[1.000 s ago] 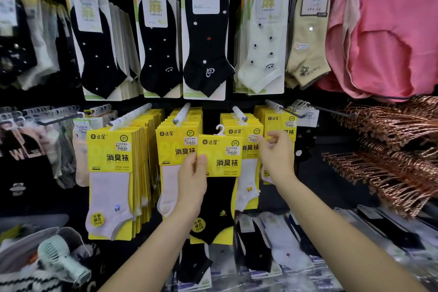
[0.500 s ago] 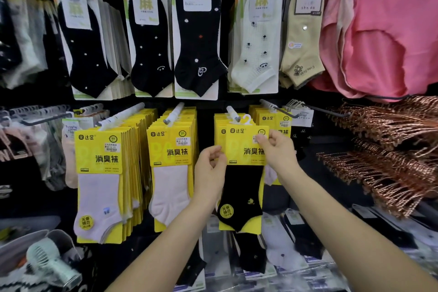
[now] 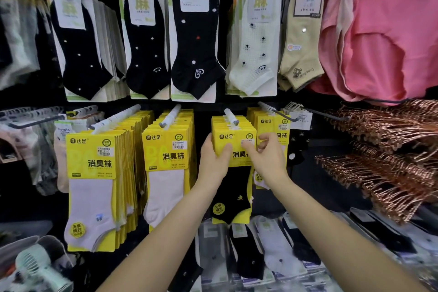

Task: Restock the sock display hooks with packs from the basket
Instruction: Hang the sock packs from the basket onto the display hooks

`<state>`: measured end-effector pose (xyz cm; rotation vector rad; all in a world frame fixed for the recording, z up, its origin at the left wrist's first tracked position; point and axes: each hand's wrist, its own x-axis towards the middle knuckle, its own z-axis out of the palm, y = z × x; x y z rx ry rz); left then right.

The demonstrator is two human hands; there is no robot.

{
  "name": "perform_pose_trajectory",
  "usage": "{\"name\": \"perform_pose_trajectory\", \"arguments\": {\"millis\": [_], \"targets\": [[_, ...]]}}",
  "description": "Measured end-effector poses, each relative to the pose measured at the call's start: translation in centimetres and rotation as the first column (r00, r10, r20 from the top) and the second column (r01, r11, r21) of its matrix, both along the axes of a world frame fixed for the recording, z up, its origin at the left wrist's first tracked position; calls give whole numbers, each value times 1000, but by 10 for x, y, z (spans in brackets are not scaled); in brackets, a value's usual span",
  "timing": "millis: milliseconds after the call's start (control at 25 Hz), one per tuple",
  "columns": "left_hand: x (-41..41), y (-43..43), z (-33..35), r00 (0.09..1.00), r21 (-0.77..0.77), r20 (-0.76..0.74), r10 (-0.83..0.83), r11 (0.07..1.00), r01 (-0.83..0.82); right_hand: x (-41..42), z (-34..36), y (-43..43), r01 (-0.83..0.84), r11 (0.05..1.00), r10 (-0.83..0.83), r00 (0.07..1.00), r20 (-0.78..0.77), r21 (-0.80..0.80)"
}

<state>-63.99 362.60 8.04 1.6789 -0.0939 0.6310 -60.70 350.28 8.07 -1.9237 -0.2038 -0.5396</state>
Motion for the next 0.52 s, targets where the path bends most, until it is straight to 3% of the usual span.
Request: {"name": "perform_pose_trajectory", "arguments": {"millis": [200, 520], "targets": [[15, -4, 3, 998, -41, -4, -62, 997, 61, 6, 7, 12, -343, 930, 353, 934, -54, 133], [44, 2, -2, 998, -39, 8, -55, 998, 55, 34, 7, 22, -343, 914, 365, 929, -65, 217]]}}
